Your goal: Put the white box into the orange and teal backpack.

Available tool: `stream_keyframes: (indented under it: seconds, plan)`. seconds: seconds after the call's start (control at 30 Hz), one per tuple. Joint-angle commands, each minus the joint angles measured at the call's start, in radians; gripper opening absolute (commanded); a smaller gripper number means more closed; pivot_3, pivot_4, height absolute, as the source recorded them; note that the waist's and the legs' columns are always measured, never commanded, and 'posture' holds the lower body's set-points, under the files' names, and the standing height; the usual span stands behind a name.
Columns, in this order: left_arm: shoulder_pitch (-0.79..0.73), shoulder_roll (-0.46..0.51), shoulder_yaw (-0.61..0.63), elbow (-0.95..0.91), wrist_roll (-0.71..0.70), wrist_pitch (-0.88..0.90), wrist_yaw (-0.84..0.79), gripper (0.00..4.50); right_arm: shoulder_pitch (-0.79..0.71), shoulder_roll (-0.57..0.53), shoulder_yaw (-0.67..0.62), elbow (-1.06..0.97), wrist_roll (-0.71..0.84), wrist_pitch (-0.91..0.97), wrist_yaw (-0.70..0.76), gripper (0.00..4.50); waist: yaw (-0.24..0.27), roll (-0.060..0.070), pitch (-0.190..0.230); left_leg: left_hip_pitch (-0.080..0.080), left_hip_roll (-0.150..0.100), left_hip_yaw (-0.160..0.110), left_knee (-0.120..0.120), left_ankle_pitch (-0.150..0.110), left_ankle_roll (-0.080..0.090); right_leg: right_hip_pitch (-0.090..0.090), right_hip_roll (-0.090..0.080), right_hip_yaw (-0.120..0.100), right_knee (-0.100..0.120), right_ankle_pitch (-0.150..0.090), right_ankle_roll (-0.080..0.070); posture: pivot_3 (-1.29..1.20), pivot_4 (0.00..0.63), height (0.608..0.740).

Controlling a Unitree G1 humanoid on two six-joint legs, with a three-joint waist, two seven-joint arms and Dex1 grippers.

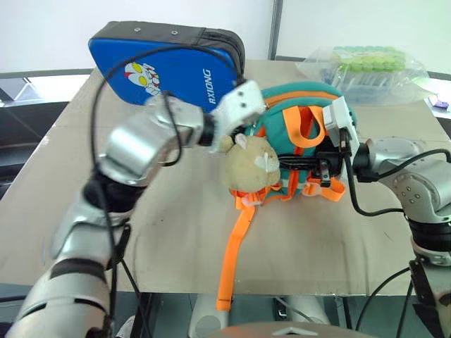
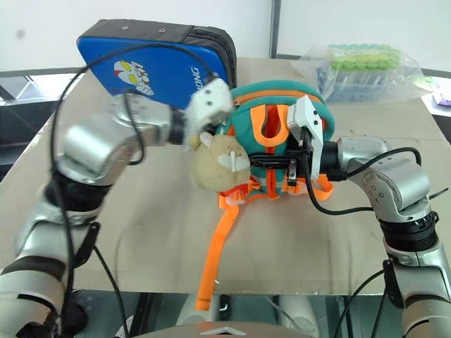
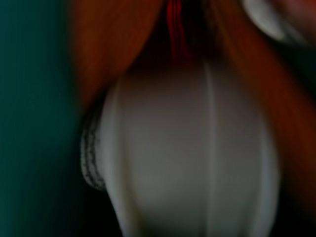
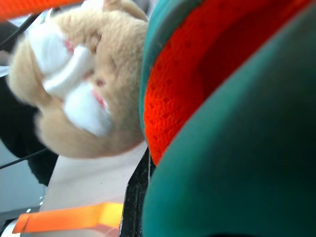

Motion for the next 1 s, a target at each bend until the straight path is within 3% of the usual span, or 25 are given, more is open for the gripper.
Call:
stream_keyframes:
  seconds: [0.03, 0.17, 0.37, 0.43, 0.57, 0.7, 0.8, 0.97, 1.0]
  plan:
    - [-0.003, -0.019, 0.041, 0.080, 0.035, -0.031, 0.004, 2.27, -0.024, 0.022, -0.027, -0.033, -0.005, -0.001, -0.077, 0.00, -0.006, 0.000, 0.000, 0.001, 0.000, 0.000, 0.000, 0.000, 0.000, 0.000, 0.000, 0.001, 0.001, 0.000, 0.000, 0.00, 0.150, 0.740]
    - [0.073, 0.084, 0.330, 0.095, -0.167, 0.097, -0.093, 3.92, -0.041, 0.039, -0.022, 0.021, -0.097, -0.007, -0.203, 0.00, -0.030, 0.001, 0.000, 0.002, 0.001, -0.001, 0.000, 0.000, 0.000, -0.001, 0.001, 0.001, 0.003, 0.000, 0.000, 0.00, 0.150, 0.740]
    - [0.177, 0.204, 0.658, 0.090, -0.438, 0.421, -0.103, 3.92, -0.047, 0.076, -0.020, 0.028, -0.120, -0.007, -0.266, 0.00, -0.028, 0.001, 0.000, 0.000, 0.002, 0.000, -0.001, 0.000, 0.000, -0.002, 0.001, 0.000, 0.003, 0.000, 0.000, 0.00, 0.150, 0.740]
    - [0.208, 0.203, 0.753, 0.077, -0.534, 0.540, -0.074, 3.92, -0.051, 0.089, -0.020, 0.027, -0.118, 0.000, -0.279, 0.00, -0.027, 0.001, 0.000, 0.000, 0.001, 0.000, -0.001, 0.000, 0.000, -0.002, 0.000, 0.000, 0.002, -0.001, 0.000, 0.00, 0.150, 0.740]
    - [0.263, 0.118, 0.893, 0.038, -0.654, 0.728, 0.055, 3.92, -0.058, 0.104, -0.015, 0.024, -0.115, 0.008, -0.290, 0.00, -0.017, 0.000, 0.000, 0.001, 0.000, -0.002, 0.001, 0.000, 0.000, 0.001, -0.003, -0.003, 0.003, -0.001, 0.001, 0.00, 0.150, 0.740]
    - [0.337, 0.025, 0.926, -0.050, -0.748, 0.747, 0.190, 3.92, -0.066, 0.113, -0.011, 0.020, -0.113, 0.019, -0.295, 0.00, -0.023, 0.000, 0.000, 0.002, 0.000, -0.002, 0.002, 0.000, 0.000, 0.003, -0.003, -0.003, 0.003, 0.000, 0.001, 0.00, 0.150, 0.740]
    - [0.345, -0.143, 0.929, -0.061, -0.784, 0.747, 0.385, 3.92, -0.063, 0.115, -0.010, 0.012, -0.109, 0.027, -0.296, 0.00, -0.020, -0.001, 0.000, 0.002, 0.000, -0.003, 0.002, 0.000, 0.000, 0.003, -0.003, -0.003, 0.005, 0.000, 0.001, 0.00, 0.150, 0.740]
    - [0.312, -0.328, 0.952, -0.056, -0.804, 0.732, 0.583, 3.92, -0.045, 0.114, -0.014, -0.006, -0.112, 0.033, -0.301, 0.00, -0.022, -0.001, 0.000, 0.002, -0.001, -0.003, 0.002, 0.000, 0.000, 0.003, -0.003, -0.003, 0.004, 0.000, 0.001, 0.00, 0.150, 0.740]
    - [0.308, -0.348, 0.952, -0.054, -0.820, 0.728, 0.605, 3.70, -0.041, 0.113, -0.015, -0.010, -0.112, 0.034, -0.304, 0.00, -0.023, -0.001, 0.000, 0.002, -0.001, -0.003, 0.002, 0.000, 0.000, 0.003, -0.003, -0.003, 0.004, 0.000, 0.001, 0.00, 0.150, 0.740]
